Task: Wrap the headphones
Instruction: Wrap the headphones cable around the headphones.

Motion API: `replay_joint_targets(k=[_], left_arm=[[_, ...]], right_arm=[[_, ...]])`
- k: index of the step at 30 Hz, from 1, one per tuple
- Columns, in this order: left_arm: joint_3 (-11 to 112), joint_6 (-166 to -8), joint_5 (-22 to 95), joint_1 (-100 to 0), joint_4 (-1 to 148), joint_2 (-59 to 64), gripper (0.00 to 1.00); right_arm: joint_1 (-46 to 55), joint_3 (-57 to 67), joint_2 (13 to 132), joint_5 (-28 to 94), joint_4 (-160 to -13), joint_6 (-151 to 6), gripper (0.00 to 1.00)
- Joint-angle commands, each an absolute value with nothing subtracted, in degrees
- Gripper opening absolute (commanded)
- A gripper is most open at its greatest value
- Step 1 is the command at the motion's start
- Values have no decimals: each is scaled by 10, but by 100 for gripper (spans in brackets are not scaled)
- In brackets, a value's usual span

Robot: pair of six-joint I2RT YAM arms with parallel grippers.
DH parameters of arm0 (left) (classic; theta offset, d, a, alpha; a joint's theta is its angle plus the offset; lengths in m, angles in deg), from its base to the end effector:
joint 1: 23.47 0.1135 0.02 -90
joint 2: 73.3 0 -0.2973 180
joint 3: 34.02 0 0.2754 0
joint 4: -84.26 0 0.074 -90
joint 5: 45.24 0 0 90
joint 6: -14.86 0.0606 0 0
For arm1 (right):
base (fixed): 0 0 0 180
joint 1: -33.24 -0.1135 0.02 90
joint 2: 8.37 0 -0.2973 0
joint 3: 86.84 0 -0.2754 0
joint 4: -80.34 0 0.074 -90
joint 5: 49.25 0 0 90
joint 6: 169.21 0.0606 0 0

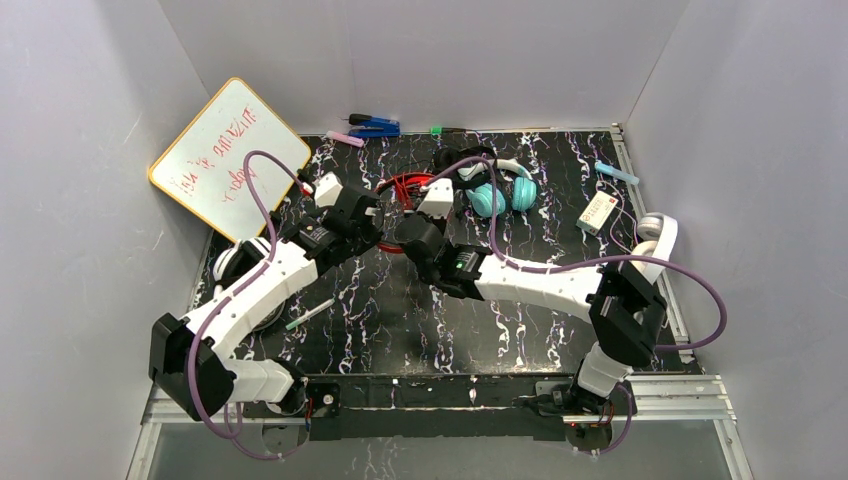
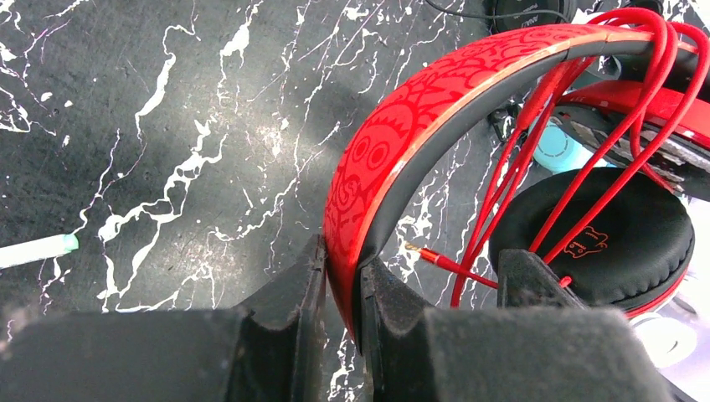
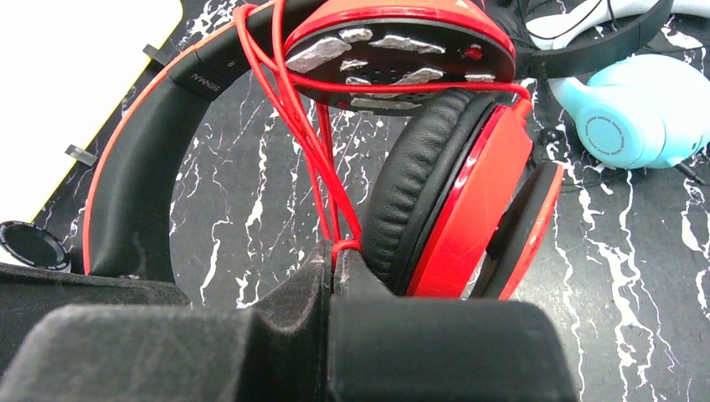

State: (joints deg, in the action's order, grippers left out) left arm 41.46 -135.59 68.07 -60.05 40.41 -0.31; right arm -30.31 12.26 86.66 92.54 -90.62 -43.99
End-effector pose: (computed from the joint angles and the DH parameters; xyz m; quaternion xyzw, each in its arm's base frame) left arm 0.2596 -0.1628 0.3241 -0.2660 0.8560 -0.1802 0.4051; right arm 0.2278 0.3509 0.2986 0.0494 0.7869 0.1388 0.5992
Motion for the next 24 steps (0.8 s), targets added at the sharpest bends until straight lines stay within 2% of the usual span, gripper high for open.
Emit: replay_joint_targets(k=[1, 5, 11, 17, 24], left_arm=[[466, -1378, 623, -607, 395, -28, 0], [471, -1372, 641, -607, 395, -20, 0], [474, -1352, 654, -607, 394, -4, 0], [453, -1354, 653, -607, 401, 6, 0], [444, -1353, 670, -607, 401, 3, 0]], right_arm=[[-280, 126, 879, 932, -904, -494, 1], [-280, 138, 857, 815, -920, -525, 1], [-280, 150, 820, 684, -882, -499, 14], [-280, 112, 833, 615, -787, -414, 22], [-280, 91, 814, 581, -760, -395, 35]])
